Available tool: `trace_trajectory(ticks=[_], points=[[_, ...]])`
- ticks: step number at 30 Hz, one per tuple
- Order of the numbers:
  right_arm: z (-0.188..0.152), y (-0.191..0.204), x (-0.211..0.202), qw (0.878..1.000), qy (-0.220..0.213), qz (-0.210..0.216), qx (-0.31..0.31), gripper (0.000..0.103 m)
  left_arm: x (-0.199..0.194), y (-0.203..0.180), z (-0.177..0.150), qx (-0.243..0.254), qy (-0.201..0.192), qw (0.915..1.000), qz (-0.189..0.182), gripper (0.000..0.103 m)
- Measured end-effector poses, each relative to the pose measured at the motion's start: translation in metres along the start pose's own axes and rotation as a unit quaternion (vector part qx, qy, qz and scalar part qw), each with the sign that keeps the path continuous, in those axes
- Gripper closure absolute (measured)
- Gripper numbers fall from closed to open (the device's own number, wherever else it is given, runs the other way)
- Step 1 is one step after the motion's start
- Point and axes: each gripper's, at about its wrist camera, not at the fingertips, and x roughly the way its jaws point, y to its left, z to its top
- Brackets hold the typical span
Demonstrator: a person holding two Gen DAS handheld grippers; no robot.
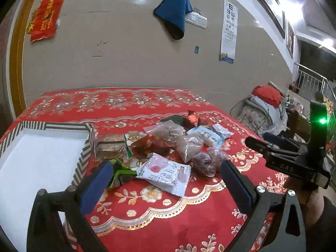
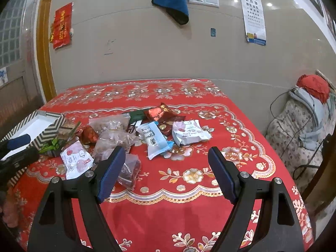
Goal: Organize snacks
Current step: 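Move the left gripper toward the green star-shaped snack packet, then grasp the green star-shaped snack packet with the left gripper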
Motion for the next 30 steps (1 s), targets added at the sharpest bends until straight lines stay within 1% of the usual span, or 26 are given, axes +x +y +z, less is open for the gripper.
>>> trace_trajectory(ticks=[2, 3, 5, 6, 7, 8, 12, 15, 18, 22, 24, 25, 27, 30], points=[[0.000, -0.001, 0.000, 1.000, 0.000, -0.001, 0.005, 0.021, 0.004, 0.012, 0.002, -0.026, 0.009, 0.9995, 0.013, 0.000], [0.000, -0.002, 0.001, 1.000, 0.001, 0.000, 0.005, 0.021, 0.008, 0.023, 0.002, -0.052, 0.019, 0.9983, 0.018, 0.000], [0.000, -0.001, 0.001, 1.000, 0.001, 0.000, 0.005, 0.021, 0.015, 0.040, -0.001, -0.096, 0.044, 0.9943, 0.018, 0.000], [0.000, -0.002, 0.001, 1.000, 0.001, 0.001, 0.005, 0.021, 0.019, 0.049, -0.003, -0.119, 0.057, 0.9912, 0.012, 0.000], [0.000, -0.002, 0.001, 1.000, 0.000, 0.002, 0.006, 0.021, 0.018, 0.050, -0.002, -0.117, 0.049, 0.9918, 0.008, 0.000], [0.000, -0.002, 0.001, 1.000, -0.001, 0.003, 0.007, 0.021, 0.017, 0.049, -0.003, -0.116, 0.047, 0.9920, 0.012, 0.000], [0.000, -0.005, 0.001, 1.000, 0.000, 0.011, 0.014, 0.021, 0.027, 0.046, -0.002, -0.107, 0.060, 0.9921, 0.026, 0.000], [-0.001, -0.008, 0.003, 1.000, 0.003, 0.016, 0.019, 0.021, 0.029, 0.045, 0.000, -0.110, 0.059, 0.9922, -0.006, 0.000], [-0.001, -0.009, 0.003, 1.000, 0.004, 0.020, 0.022, 0.021, 0.027, 0.047, 0.002, -0.112, 0.046, 0.9922, -0.027, 0.000], [-0.002, -0.008, 0.002, 0.999, 0.005, 0.025, 0.022, 0.021, 0.032, 0.057, 0.002, -0.140, 0.055, 0.9882, -0.032, 0.000], [-0.002, -0.008, 0.002, 0.999, 0.004, 0.025, 0.021, 0.021, 0.031, 0.058, 0.001, -0.145, 0.050, 0.9876, -0.037, 0.000], [-0.002, -0.007, 0.002, 0.999, 0.005, 0.026, 0.020, 0.021, 0.032, 0.057, 0.001, -0.142, 0.051, 0.9879, -0.034, 0.000], [-0.001, -0.006, 0.003, 0.999, 0.006, 0.027, 0.017, 0.021, 0.034, 0.051, 0.001, -0.129, 0.059, 0.9898, -0.015, 0.000], [-0.001, -0.006, 0.004, 0.999, 0.010, 0.029, 0.015, 0.021, 0.039, 0.041, -0.001, -0.103, 0.079, 0.9911, 0.029, 0.000]])
